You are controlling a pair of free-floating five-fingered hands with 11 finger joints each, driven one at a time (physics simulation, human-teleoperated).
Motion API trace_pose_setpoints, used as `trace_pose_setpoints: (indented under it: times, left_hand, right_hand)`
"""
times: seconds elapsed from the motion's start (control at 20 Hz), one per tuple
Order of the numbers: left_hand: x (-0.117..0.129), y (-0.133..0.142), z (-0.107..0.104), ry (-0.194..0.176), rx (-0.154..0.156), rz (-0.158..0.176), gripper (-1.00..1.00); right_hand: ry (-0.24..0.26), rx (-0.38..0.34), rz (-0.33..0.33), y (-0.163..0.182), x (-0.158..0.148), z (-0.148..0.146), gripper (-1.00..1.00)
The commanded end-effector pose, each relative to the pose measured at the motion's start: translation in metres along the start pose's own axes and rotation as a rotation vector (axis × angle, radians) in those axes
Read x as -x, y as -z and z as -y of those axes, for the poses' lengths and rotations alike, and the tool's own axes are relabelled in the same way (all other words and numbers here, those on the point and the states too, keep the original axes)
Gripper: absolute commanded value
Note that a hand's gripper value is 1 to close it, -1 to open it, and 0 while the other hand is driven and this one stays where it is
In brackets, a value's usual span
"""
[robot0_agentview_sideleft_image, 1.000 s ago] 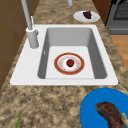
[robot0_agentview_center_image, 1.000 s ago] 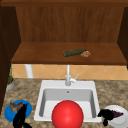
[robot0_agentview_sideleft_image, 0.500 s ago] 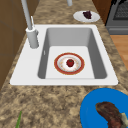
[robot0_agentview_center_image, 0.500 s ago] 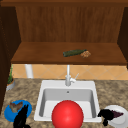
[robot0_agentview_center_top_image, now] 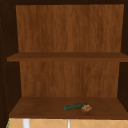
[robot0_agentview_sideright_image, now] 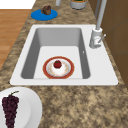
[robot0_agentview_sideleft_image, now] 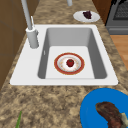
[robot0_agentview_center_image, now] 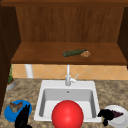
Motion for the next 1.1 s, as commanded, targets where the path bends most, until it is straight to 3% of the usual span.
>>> trace_pose_setpoints:
  times: [0.0,0.15,0.35,0.7,1.05]
  left_hand:
    - [-0.009,0.018,-0.009,-0.023,0.087,0.002,-1.0]
    - [-0.015,0.04,-0.021,-0.019,0.058,0.01,-1.0]
    - [-0.017,0.049,-0.024,-0.021,0.121,-0.019,-1.0]
    - [-0.021,0.076,-0.027,-0.022,0.154,-0.023,-1.0]
    - [-0.02,0.08,-0.022,-0.007,0.204,-0.016,-1.0]
  right_hand:
    - [0.0,0.0,0.0,0.0,0.0,0.0,0.0]
    - [0.0,0.0,0.0,0.0,0.0,0.0,0.0]
    - [0.0,0.0,0.0,0.0,0.0,0.0,0.0]
    - [0.0,0.0,0.0,0.0,0.0,0.0,0.0]
    - [0.0,0.0,0.0,0.0,0.0,0.0,0.0]
